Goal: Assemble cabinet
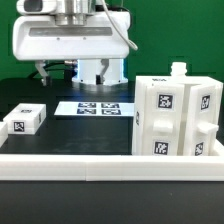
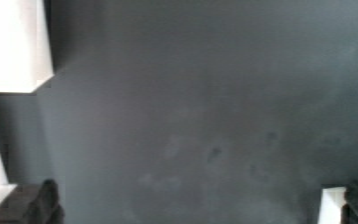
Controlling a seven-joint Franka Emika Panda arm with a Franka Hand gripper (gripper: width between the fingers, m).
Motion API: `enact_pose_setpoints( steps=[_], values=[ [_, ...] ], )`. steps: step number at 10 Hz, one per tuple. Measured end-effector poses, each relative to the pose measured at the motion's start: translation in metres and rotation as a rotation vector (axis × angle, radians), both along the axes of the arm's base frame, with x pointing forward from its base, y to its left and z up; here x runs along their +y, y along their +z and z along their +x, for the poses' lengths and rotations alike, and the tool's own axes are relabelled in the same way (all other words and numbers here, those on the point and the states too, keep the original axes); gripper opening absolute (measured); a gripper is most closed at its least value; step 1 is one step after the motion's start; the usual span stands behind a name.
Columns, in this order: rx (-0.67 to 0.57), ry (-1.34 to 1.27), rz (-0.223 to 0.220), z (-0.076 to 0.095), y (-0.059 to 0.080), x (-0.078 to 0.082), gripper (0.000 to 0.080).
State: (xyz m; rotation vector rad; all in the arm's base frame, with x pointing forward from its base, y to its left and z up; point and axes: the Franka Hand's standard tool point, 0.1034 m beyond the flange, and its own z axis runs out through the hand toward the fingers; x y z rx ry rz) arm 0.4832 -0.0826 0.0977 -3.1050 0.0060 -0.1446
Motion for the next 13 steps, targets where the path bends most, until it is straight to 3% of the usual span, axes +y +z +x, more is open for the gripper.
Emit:
enact_pose_setpoints(
  steps=[3,5,7,13],
  values=[
    [0.002,-0.012,-0.010,-0.005,-0.001,-0.023,0.0797],
    [0.021,-0.037,-0.024,-0.018,-0.010,-0.058,0.0797],
    [0.041,-0.025,-0.031,-0.032,-0.021,-0.083,0.0797],
    [0.069,-0.007,-0.036,-0.046,-0.040,-0.090,0.0797]
  ],
)
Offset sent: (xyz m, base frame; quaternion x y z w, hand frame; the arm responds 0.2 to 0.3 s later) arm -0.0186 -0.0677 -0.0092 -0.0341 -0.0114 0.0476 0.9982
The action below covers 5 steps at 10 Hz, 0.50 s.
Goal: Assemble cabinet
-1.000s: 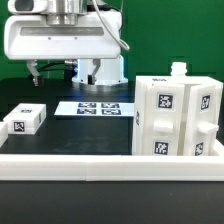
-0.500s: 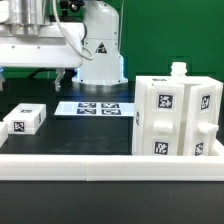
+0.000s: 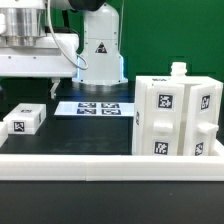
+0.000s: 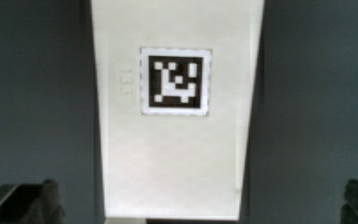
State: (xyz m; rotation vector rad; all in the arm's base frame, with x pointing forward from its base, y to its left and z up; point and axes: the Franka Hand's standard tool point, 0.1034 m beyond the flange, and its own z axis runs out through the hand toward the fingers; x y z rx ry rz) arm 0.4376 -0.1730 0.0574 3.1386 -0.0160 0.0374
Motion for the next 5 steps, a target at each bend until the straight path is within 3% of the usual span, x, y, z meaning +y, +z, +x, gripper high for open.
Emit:
enact_pose_setpoints(
  steps=[5],
  values=[
    [-0.004,0.021,-0.010,-0.0044,-0.0046,-0.0020,0.0797]
  ],
)
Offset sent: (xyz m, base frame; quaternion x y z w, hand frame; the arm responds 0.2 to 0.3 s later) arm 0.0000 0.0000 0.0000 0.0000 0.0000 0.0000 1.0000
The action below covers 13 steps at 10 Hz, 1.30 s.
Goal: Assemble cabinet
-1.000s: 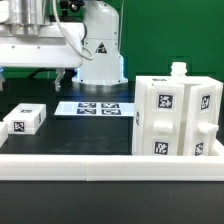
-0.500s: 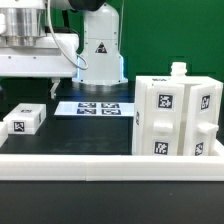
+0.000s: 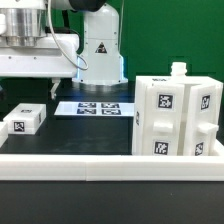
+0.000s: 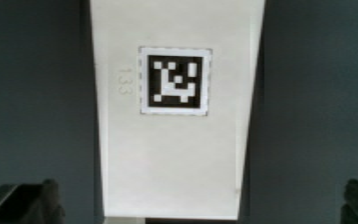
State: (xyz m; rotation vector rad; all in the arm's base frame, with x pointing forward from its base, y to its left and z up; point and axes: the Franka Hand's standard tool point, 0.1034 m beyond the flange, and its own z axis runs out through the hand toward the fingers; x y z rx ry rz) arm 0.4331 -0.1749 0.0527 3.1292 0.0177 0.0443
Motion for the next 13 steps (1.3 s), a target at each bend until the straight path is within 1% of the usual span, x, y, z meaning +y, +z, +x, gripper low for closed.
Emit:
enact_pose_setpoints(
  steps=[1,2,4,5,6,8,10,11,12,13],
  values=[
    [-0.003,0.020,-0.011,-0.007,-0.006,-0.001,0.0797],
    [0.004,0.024,-0.013,-0.012,-0.011,-0.001,0.0797],
    [0.000,0.038,-0.030,-0.019,-0.021,-0.004,0.0797],
    [0.002,0.040,-0.040,-0.023,-0.028,-0.007,0.0797],
    [0.009,0.039,-0.040,-0.026,-0.032,-0.009,0.0797],
    [0.016,0.039,-0.039,-0.028,-0.036,-0.008,0.0797],
    [0.007,0.039,-0.045,-0.025,-0.035,-0.006,0.0797],
    [0.005,0.043,-0.044,-0.023,-0.034,-0.004,0.0665],
    [0.005,0.044,-0.044,-0.023,-0.034,-0.005,0.0665],
    [0.005,0.044,-0.045,-0.023,-0.034,-0.005,0.0555]
  ],
)
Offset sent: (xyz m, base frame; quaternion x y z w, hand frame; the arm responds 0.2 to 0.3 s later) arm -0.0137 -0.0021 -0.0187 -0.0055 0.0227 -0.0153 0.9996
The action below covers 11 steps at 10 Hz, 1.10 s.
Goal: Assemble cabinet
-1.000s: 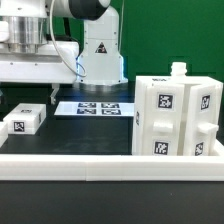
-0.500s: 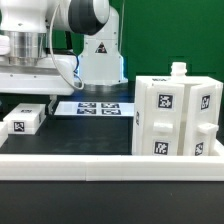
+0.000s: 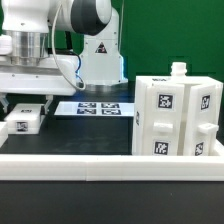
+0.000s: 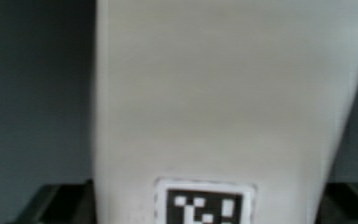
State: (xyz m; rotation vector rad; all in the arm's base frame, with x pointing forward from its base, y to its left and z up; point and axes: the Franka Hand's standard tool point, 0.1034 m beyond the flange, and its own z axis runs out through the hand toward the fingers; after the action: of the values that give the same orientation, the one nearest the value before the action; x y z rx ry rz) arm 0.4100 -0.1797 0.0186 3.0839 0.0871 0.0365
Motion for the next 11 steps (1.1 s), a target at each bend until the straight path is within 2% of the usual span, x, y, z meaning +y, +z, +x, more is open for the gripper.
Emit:
enact_pose_setpoints(
  steps=[7,8,9,11],
  values=[
    [-0.001,0.001,0.000,0.001,0.001,0.000,0.0557],
    [-0.006,-0.017,0.012,0.005,0.012,0.008,0.0557],
    [-0.036,-0.029,0.015,0.010,0.030,0.017,0.0558],
    [-0.064,-0.054,0.031,0.013,0.055,0.033,0.0558]
  ],
)
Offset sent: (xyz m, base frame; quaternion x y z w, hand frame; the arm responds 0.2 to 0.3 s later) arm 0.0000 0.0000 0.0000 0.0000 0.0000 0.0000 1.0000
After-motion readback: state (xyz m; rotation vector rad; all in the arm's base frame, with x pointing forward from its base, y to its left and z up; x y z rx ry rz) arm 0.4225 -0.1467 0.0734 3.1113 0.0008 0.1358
